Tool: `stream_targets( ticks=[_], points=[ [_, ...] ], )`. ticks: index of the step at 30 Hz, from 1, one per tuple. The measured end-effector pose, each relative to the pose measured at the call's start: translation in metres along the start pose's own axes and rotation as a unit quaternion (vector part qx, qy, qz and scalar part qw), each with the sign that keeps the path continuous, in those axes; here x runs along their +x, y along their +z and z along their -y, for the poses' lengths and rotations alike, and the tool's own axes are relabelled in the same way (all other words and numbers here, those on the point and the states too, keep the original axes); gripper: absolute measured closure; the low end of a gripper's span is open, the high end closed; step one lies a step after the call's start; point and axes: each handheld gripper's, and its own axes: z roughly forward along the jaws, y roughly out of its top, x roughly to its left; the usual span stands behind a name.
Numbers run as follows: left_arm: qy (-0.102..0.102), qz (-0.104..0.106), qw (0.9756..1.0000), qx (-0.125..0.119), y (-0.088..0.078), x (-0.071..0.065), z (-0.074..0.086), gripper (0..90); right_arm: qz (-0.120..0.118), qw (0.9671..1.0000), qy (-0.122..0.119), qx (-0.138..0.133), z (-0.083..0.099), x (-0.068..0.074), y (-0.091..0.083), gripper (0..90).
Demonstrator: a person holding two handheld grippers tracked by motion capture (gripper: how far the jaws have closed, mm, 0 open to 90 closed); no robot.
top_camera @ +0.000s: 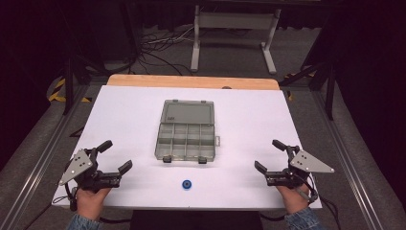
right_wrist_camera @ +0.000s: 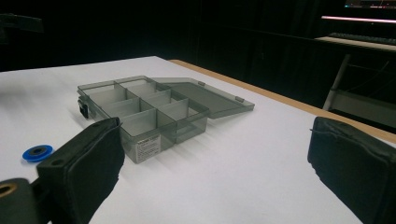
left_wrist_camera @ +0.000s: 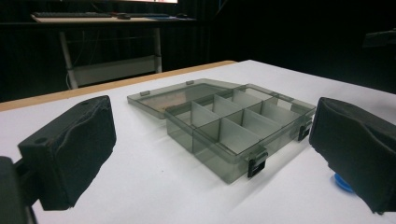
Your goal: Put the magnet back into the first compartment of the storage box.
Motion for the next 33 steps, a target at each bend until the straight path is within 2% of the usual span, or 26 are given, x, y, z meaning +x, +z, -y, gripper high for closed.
stream_targets(
  ticks=[3, 11, 19, 24, 33],
  points=[
    [0.007, 0.008, 0.9999, 0.005, 0.005, -0.003, -0.007, 1.5, 0.0, 1.0, 0.002, 0.0, 0.0, 0.0, 0.001, 4.3],
    [0.024, 0.032, 0.9992, 0.0, 0.017, -0.017, -0.023, 1.7, 0.0, 1.0, 0.001, 0.003, 0.0, 0.0, 0.001, 4.3],
    [0.024, 0.057, 0.9981, -0.004, 0.027, -0.027, -0.032, 1.7, -0.002, 1.0, 0.002, 0.004, 0.001, -0.001, 0.001, 4.3],
    [0.027, 0.066, 0.9975, -0.006, 0.034, -0.032, -0.037, 1.7, -0.002, 1.0, 0.002, 0.003, 0.001, -0.001, 0.001, 4.3],
    [0.03, 0.094, 0.9951, -0.005, 0.05, -0.045, -0.043, 1.7, -0.002, 1.0, 0.002, 0.002, 0.001, -0.001, 0.0, 4.2]
  ],
)
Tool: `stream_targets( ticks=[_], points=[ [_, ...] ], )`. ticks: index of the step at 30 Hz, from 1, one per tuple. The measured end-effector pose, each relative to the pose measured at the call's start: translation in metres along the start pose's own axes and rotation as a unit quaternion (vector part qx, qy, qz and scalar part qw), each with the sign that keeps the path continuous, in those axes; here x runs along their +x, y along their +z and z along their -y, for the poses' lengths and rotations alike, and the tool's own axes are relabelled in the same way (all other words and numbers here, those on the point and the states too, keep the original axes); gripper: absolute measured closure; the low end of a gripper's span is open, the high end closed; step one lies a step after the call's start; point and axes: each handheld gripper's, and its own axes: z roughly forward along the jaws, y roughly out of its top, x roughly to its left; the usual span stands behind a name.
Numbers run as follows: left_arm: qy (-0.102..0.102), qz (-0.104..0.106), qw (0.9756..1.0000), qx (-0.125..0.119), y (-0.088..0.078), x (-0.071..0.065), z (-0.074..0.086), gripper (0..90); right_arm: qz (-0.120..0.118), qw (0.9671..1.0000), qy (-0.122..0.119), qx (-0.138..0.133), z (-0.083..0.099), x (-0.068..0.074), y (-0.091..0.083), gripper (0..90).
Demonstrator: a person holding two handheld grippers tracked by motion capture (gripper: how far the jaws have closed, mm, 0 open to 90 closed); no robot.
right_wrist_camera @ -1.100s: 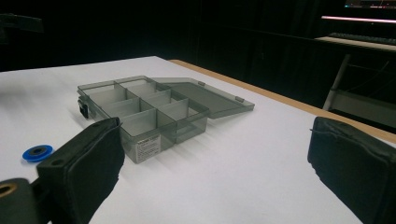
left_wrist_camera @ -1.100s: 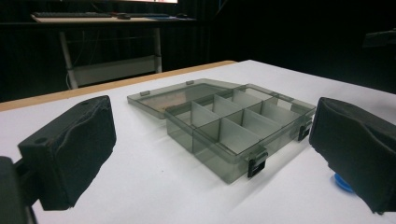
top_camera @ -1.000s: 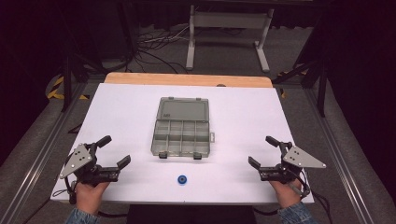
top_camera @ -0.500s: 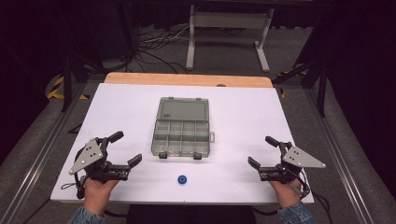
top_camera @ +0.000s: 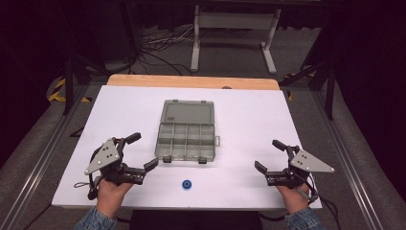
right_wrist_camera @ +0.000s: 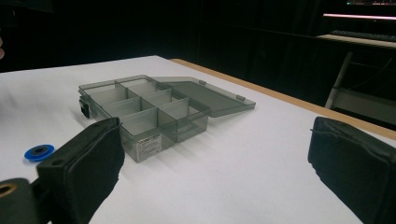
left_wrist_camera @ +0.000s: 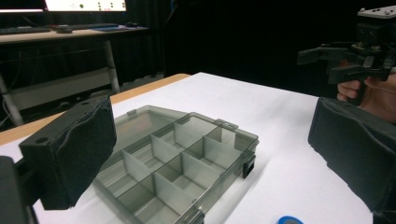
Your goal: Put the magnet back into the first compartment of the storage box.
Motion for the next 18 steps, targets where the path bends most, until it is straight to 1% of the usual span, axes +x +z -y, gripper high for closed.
stream_targets(
  ticks=[1, 3, 6, 7, 8, 10, 13, 18],
  points=[
    [0.003, 0.005, 1.0, 0.004, 0.002, 0.0, -0.001, 1.7, 0.0, 1.0, 0.0, 0.0, 0.0, 0.0, 0.0, 4.2],
    [0.003, 0.008, 1.0, 0.002, 0.006, -0.003, -0.001, 1.6, -0.002, 1.0, 0.001, 0.0, 0.0, 0.0, 0.0, 4.2],
    [0.0, 0.02, 0.9998, 0.001, 0.013, -0.006, -0.003, 1.7, -0.003, 1.0, 0.001, -0.002, 0.0, 0.0, 0.0, 4.2],
    [0.0, 0.02, 0.9998, 0.001, 0.013, -0.006, -0.003, 1.6, -0.003, 1.0, 0.001, -0.002, 0.0, 0.0, 0.0, 4.2],
    [0.002, 0.026, 0.9997, 0.003, 0.016, -0.007, -0.004, 1.6, -0.002, 1.0, 0.0, -0.001, 0.0, 0.0, 0.001, 4.2],
    [-0.001, 0.03, 0.9995, 0.003, 0.02, -0.01, -0.005, 1.6, -0.003, 1.0, 0.0, -0.001, 0.0, 0.0, 0.001, 4.2],
    [0.0, 0.04, 0.9992, 0.005, 0.027, -0.013, -0.007, 1.6, -0.004, 1.0, 0.001, -0.001, 0.0, 0.0, 0.001, 4.2],
    [0.004, 0.05, 0.9987, 0.006, 0.033, -0.015, -0.009, 1.5, -0.004, 1.0, 0.003, 0.0, 0.001, -0.001, 0.001, 4.2]
  ],
)
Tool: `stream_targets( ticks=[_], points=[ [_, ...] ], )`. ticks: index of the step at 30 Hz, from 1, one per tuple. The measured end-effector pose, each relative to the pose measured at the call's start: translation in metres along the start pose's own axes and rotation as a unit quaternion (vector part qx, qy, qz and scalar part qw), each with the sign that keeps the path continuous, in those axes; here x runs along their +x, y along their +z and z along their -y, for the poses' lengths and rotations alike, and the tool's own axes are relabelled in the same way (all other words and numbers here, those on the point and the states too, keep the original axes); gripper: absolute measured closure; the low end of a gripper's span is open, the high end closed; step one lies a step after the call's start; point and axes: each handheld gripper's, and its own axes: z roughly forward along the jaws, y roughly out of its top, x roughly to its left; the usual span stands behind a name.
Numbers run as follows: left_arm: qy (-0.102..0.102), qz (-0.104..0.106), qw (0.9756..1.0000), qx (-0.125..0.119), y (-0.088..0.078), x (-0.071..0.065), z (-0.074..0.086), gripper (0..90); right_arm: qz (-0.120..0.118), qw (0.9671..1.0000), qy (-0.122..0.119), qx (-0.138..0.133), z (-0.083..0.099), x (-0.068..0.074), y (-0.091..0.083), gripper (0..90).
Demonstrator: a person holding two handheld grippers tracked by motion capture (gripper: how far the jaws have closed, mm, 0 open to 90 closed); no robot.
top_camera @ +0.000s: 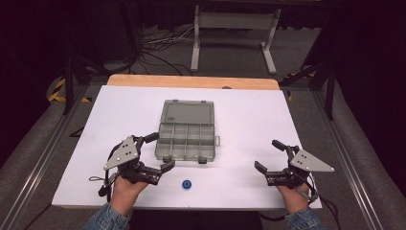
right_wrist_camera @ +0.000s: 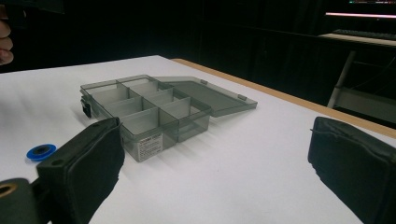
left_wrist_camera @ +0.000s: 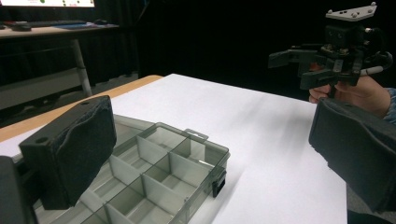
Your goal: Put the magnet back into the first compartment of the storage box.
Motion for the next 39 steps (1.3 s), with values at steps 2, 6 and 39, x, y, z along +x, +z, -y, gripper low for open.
stream_targets(
  ticks=[2, 6, 39],
  points=[
    [-0.002, 0.003, 1.0, 0.0, 0.001, 0.0, 0.0, 1.5, 0.0, 1.0, -0.001, 0.0, 0.0, 0.0, 0.0, 4.3],
    [-0.003, 0.008, 1.0, 0.0, 0.005, -0.001, 0.0, 1.5, -0.001, 1.0, 0.0, 0.0, 0.0, 0.0, 0.0, 4.2],
    [0.058, 0.026, 0.9824, 0.175, 0.043, -0.014, -0.022, 5.7, -0.01, 0.9999, 0.003, 0.006, 0.0, 0.0, 0.001, 3.6]
  ],
)
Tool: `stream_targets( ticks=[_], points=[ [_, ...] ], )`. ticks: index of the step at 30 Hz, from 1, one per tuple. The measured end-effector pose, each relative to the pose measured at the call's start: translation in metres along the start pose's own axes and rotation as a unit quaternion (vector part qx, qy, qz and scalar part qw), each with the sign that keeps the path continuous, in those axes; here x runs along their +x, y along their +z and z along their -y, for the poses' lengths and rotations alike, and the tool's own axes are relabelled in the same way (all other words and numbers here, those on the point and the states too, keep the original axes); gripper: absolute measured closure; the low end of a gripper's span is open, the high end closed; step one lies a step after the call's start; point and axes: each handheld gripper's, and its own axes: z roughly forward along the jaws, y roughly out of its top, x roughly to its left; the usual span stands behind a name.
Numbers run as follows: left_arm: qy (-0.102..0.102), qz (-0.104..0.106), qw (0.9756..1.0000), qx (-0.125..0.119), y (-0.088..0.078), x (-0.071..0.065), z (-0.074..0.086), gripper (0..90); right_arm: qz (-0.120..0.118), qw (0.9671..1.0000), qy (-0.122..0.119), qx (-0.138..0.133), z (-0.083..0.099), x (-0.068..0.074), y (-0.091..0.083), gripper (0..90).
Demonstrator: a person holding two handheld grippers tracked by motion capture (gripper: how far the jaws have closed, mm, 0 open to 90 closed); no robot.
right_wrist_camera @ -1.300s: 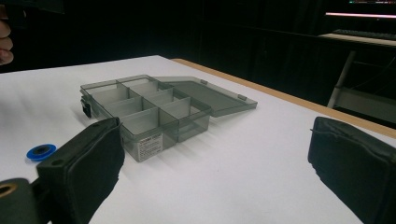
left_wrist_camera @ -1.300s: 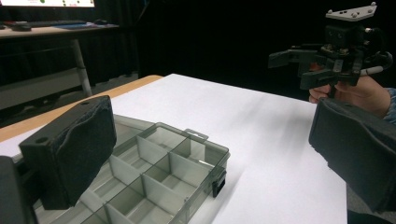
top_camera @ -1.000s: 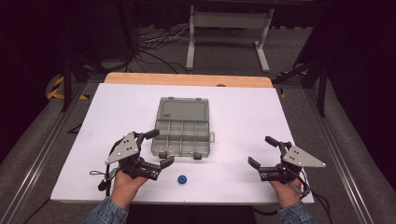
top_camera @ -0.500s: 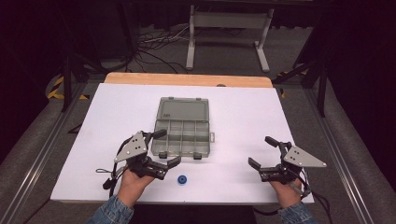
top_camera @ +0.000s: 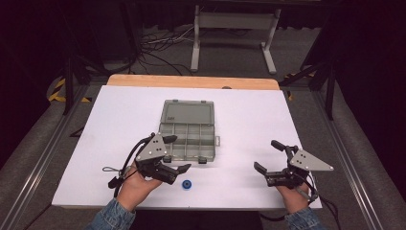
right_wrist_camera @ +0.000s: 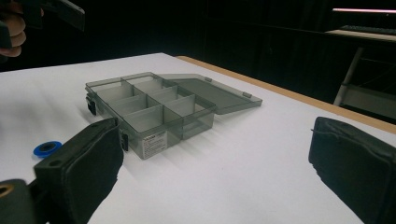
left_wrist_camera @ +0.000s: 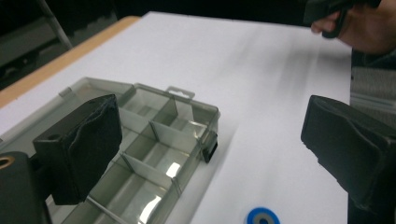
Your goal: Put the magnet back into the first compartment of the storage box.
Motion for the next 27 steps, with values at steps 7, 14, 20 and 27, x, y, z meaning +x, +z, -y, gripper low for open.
stream_targets(
  ticks=[7, 14, 20, 27],
  points=[
    [0.021, 0.005, 0.9963, 0.083, 0.008, -0.006, -0.008, 3.7, 0.0, 1.0, -0.001, 0.001, 0.0, 0.0, -0.001, 3.6],
    [0.035, 0.02, 0.9908, 0.129, 0.01, -0.01, -0.016, 5.7, -0.001, 1.0, 0.0, 0.003, 0.001, 0.0, 0.0, 3.6],
    [0.037, 0.017, 0.9837, 0.175, 0.011, -0.01, -0.021, 7.5, -0.002, 1.0, 0.001, 0.005, 0.001, -0.001, 0.0, 3.6],
    [0.038, 0.027, 0.9724, 0.228, 0.017, -0.011, -0.022, 9.1, -0.004, 1.0, 0.002, 0.006, 0.001, -0.001, 0.0, 3.6]
  ],
)
